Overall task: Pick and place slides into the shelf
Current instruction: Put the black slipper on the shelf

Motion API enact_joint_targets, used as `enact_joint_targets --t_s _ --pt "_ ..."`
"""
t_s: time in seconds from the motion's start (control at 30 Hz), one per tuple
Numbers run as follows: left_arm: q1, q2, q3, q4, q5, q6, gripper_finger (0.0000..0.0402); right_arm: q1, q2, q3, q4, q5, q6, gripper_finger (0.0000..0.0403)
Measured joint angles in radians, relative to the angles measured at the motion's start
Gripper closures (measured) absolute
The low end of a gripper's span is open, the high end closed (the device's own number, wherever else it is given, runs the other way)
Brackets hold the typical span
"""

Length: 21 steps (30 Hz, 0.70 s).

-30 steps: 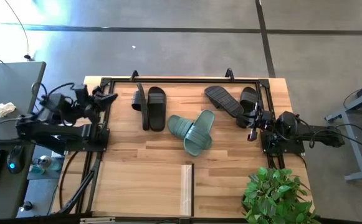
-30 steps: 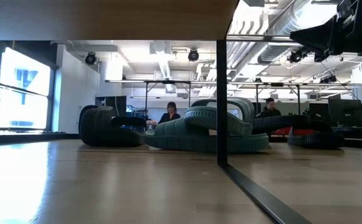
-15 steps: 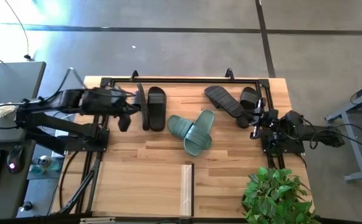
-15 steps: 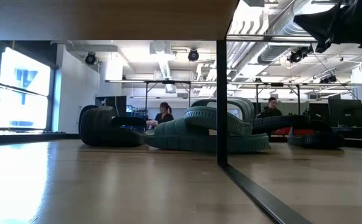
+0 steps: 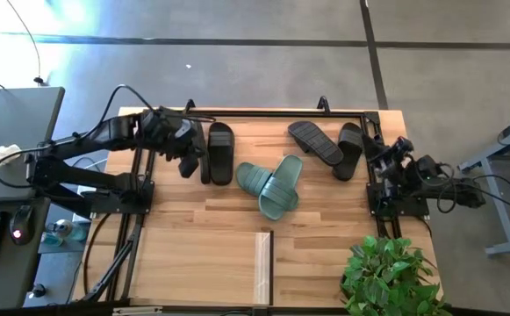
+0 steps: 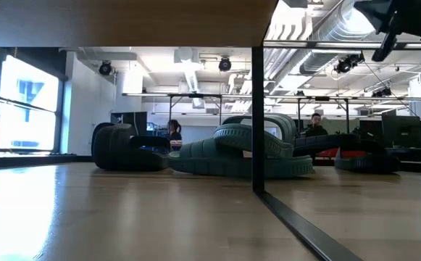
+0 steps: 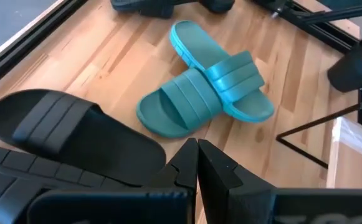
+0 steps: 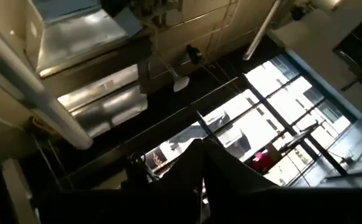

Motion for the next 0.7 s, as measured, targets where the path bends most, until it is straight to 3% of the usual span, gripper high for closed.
enact_joint_targets --t_s 0.3,0.7 --pt "0.013 0.000 0.000 0.001 0.000 0.027 0.0401 0.000 0.001 0.000 -0.116 -0.009 0.135 0.0402" --pt "0.013 0.000 0.000 0.001 -0.003 0.032 0.0401 0.000 0.000 0.000 -0.181 -0.039 0.154 0.0402"
